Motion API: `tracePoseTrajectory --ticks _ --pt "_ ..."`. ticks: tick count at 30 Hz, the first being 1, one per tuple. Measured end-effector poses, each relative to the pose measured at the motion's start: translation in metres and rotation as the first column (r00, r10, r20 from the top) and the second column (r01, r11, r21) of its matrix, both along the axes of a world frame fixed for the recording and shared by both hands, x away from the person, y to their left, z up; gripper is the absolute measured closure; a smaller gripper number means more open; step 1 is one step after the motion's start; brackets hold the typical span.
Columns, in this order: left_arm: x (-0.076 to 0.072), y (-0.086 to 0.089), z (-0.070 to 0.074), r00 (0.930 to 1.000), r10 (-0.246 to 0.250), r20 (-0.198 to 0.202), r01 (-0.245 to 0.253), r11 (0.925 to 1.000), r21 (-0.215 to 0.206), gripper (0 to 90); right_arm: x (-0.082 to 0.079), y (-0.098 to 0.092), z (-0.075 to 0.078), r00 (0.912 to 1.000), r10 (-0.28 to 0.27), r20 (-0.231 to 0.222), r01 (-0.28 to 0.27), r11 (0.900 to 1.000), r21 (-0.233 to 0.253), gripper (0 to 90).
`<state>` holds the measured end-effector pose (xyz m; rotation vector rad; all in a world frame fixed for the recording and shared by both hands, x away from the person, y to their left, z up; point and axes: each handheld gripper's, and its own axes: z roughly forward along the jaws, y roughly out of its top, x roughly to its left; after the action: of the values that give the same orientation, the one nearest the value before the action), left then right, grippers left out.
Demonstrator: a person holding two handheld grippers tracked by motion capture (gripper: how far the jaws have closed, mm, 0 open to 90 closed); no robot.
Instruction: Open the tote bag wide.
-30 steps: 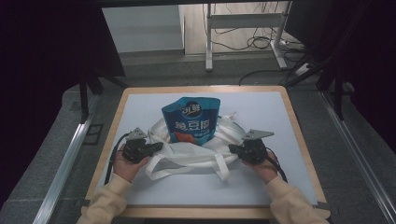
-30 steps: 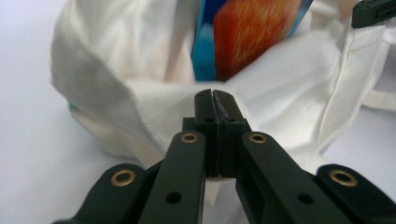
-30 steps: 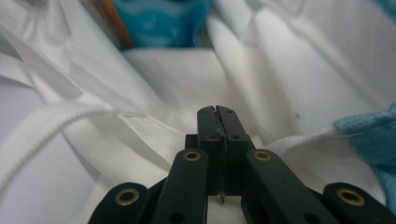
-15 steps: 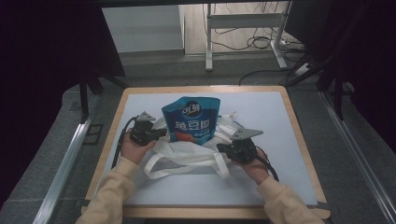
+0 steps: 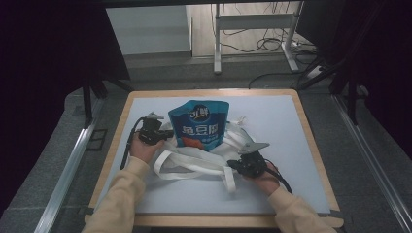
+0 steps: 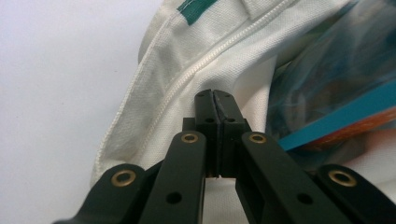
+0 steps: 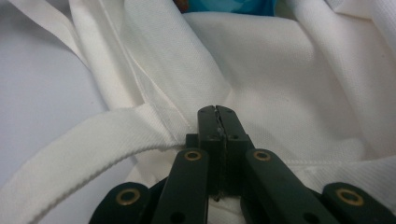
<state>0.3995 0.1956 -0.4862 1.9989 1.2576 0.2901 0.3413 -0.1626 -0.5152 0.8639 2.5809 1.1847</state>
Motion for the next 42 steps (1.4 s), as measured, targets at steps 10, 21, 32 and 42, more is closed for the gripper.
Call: tracePoseTrajectory --ticks 10,21,32,42 --pt "-0.008 0.0 0.007 0.9992 -0.011 0.038 0.01 0.9999 0.004 89.7 -0.001 0.001 -0.001 1.0 0.001 0.01 -0.001 1.0 -0.004 89.0" --pt "-0.052 -0.003 0.04 0.987 -0.075 0.142 0.08 0.9965 -0.024 89.4 0.004 -0.007 0.036 0.9947 -0.042 0.093 0.035 0.996 0.085 88.9" --pt "-0.067 -0.009 0.014 0.9885 -0.138 0.062 0.14 0.99 -0.021 90.0 0.05 -0.006 0.063 0.9868 -0.131 0.095 0.122 0.988 0.092 88.9" --pt "-0.075 -0.009 -0.007 0.9867 -0.163 0.001 0.163 0.9867 -0.004 90.0 0.084 -0.001 0.048 0.9782 -0.198 0.062 0.201 0.979 -0.034 88.9"
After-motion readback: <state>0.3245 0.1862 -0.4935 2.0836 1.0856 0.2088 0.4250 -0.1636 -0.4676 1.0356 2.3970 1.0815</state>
